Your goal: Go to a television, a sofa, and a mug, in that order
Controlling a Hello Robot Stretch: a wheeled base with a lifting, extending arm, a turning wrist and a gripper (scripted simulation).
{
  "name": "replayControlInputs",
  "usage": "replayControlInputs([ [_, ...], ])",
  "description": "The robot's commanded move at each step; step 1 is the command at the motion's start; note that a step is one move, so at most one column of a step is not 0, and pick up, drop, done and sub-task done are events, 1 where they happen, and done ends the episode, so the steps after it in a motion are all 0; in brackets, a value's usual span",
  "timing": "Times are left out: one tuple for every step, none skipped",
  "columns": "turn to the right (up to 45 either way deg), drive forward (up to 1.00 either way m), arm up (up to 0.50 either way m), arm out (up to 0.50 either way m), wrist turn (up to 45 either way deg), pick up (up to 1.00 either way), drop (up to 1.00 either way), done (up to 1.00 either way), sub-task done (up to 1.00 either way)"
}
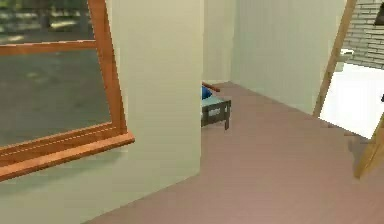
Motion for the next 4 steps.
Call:
replayControlInputs([
  [33.0,0.00,0.00,0.00,0.0,0.00,0.00,0.00,0.00],
  [0.0,1.00,0.00,0.00,0.0,0.00,0.00,0.00,0.00],
  [0.0,1.00,0.00,0.00,0.0,0.00,0.00,0.00,0.00],
  [0.0,0.30,0.00,0.00,0.0,0.00,0.00,0.00,0.00],
])
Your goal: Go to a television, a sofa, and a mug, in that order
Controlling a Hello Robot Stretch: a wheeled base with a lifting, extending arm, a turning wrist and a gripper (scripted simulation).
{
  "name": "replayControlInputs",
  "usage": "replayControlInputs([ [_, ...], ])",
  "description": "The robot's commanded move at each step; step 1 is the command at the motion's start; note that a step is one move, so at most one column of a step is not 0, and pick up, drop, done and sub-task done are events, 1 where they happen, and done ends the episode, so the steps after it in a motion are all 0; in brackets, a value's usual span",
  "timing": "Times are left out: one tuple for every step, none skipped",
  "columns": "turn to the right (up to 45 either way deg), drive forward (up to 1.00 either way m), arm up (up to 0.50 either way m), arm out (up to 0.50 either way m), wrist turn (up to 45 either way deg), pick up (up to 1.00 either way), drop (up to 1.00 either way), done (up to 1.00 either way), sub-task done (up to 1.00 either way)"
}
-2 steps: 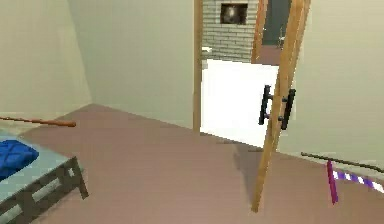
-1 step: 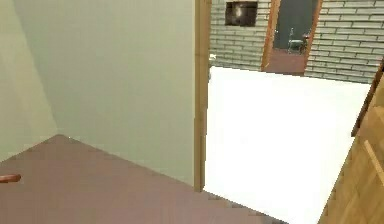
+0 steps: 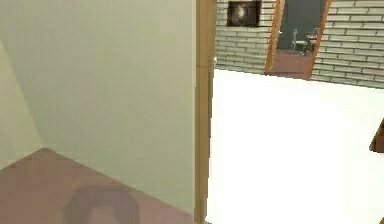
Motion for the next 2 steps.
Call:
replayControlInputs([
  [24.0,0.00,0.00,0.00,0.0,0.00,0.00,0.00,0.00],
  [0.0,0.75,0.00,0.00,0.0,0.00,0.00,0.00,0.00],
])
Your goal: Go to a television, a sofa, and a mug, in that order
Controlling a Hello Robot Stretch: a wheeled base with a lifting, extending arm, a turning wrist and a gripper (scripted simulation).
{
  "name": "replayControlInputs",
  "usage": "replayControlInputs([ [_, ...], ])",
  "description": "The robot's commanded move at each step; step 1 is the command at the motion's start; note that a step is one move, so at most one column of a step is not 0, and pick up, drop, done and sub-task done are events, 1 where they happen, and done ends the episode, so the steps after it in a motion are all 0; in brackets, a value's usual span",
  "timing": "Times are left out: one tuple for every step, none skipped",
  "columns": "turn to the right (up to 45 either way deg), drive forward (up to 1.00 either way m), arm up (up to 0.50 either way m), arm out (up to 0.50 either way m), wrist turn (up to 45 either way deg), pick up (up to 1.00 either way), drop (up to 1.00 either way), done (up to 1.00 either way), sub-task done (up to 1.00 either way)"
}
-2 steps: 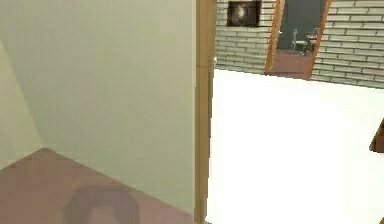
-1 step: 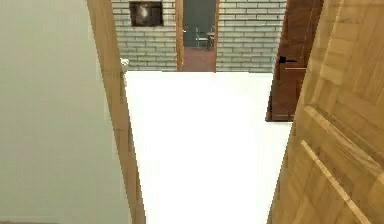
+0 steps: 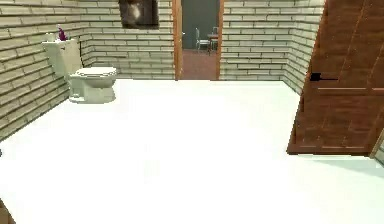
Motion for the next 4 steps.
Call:
replayControlInputs([
  [0.0,1.00,0.00,0.00,0.0,0.00,0.00,0.00,0.00],
  [3.0,0.00,0.00,0.00,0.0,0.00,0.00,0.00,0.00],
  [0.0,1.00,0.00,0.00,0.0,0.00,0.00,0.00,0.00],
  [0.0,1.00,0.00,0.00,0.0,0.00,0.00,0.00,0.00],
])
